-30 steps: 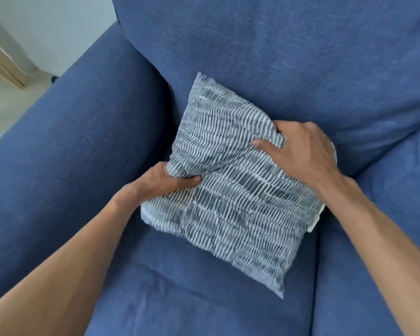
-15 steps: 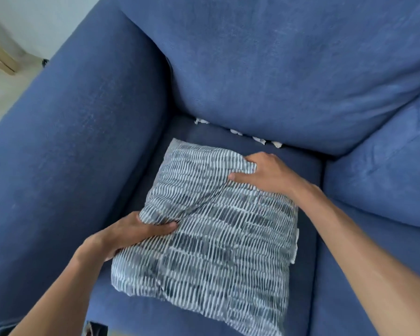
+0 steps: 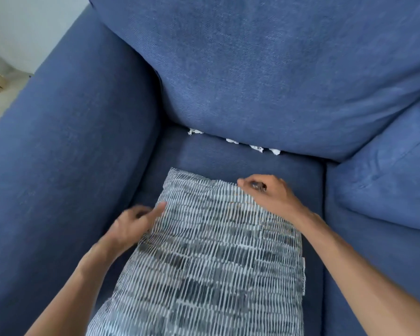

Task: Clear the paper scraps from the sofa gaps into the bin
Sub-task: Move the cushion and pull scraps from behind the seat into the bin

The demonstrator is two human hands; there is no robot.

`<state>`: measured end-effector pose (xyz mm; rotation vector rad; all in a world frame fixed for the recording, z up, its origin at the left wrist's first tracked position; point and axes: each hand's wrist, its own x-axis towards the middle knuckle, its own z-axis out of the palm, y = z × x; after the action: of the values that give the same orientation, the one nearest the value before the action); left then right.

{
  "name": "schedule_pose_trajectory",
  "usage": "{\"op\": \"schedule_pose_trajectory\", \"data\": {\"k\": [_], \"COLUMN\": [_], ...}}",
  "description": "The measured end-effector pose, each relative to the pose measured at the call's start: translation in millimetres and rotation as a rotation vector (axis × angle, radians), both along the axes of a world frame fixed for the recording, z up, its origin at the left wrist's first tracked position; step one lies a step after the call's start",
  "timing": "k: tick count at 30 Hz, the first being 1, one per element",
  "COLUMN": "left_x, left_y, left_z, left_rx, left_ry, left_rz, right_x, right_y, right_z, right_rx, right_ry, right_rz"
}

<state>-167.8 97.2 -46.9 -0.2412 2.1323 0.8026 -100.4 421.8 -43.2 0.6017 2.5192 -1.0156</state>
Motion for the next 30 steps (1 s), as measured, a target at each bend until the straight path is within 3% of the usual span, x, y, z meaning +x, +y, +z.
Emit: {"op": "schedule_pose_trajectory", "data": {"k": [4,8,14,22,30], "left_x": [-45,-80,-113,-145,-152], "left_y": [52,106,142,181,202], "left_z": [-20,-47,-85,-98,-103], "left_rx": [-0.002,0.001,-0.024,-0.071,-0.056], "left_ry": [0.370,0.531,0.502,0.556,0.520], "left_rz": [0.099,0.071,0.101,0.235,0.411], "right_x": [-25,-47,-67,-88,-93], "right_y": [20,36,50,54,55], "right_z": [-17,-46,-82,-108,-115], "right_rx": [0.032,0.132,0.240,0.199,0.160], "right_ry": [0.103,0.101,0.102,0.134,0.167], "right_rz": [-0.249,-0.550,-0.793,-1.112,-1.222]}}
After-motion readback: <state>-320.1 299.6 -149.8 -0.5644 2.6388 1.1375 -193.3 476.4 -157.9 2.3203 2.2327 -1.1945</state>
